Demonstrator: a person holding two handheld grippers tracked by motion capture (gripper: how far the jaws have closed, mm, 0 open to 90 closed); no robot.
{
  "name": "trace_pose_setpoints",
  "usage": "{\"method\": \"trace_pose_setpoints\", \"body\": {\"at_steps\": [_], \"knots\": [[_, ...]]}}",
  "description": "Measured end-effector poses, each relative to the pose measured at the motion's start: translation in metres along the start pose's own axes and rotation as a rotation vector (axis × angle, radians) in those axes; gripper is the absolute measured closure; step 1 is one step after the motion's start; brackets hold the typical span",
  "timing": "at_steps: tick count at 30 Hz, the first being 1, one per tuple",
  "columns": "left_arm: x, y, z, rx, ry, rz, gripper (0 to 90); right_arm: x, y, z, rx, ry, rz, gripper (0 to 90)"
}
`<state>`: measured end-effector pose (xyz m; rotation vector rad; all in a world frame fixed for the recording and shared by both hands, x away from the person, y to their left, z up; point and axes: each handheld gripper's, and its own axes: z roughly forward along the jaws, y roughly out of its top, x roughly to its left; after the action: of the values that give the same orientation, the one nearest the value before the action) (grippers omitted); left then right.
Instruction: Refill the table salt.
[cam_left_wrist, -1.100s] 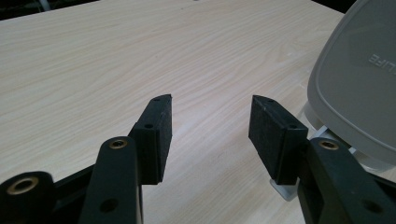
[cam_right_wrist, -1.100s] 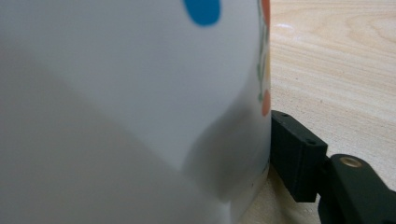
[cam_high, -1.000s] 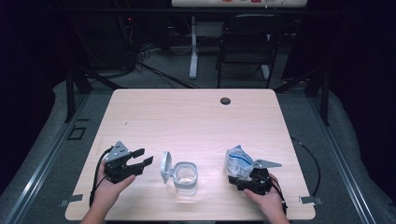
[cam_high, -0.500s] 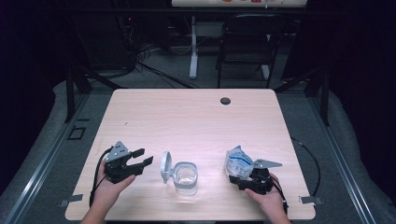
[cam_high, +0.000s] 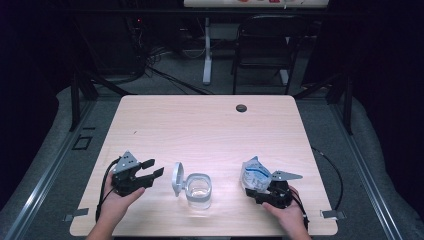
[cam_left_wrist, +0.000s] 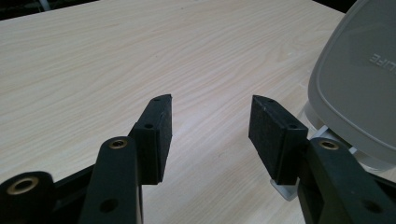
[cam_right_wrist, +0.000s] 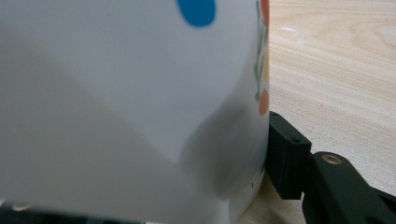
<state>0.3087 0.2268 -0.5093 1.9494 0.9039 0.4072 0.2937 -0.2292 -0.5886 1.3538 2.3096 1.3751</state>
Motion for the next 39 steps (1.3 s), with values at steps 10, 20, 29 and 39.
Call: {"method": "trace_pose_setpoints", "body": {"at_steps": [10, 20, 29, 39], "knots": [[0.000, 0.000, 0.000, 0.001, 0.000, 0.001, 50.1, 0.001, 0.002, -0.002, -0.023, 0.005, 0.010, 48.8], [0.000, 0.000, 0.000, 0.001, 0.000, 0.001, 50.1, 0.001, 0.006, -0.009, -0.033, -0.004, -0.002, 48.7], [0.000, 0.000, 0.000, -0.006, 0.002, -0.002, 50.1, 0.004, 0.010, -0.011, -0.024, -0.022, -0.016, 48.8], [0.000, -0.001, 0.001, -0.005, 0.002, 0.000, 50.1, 0.013, 0.018, -0.015, -0.032, -0.061, -0.056, 48.7]]}}
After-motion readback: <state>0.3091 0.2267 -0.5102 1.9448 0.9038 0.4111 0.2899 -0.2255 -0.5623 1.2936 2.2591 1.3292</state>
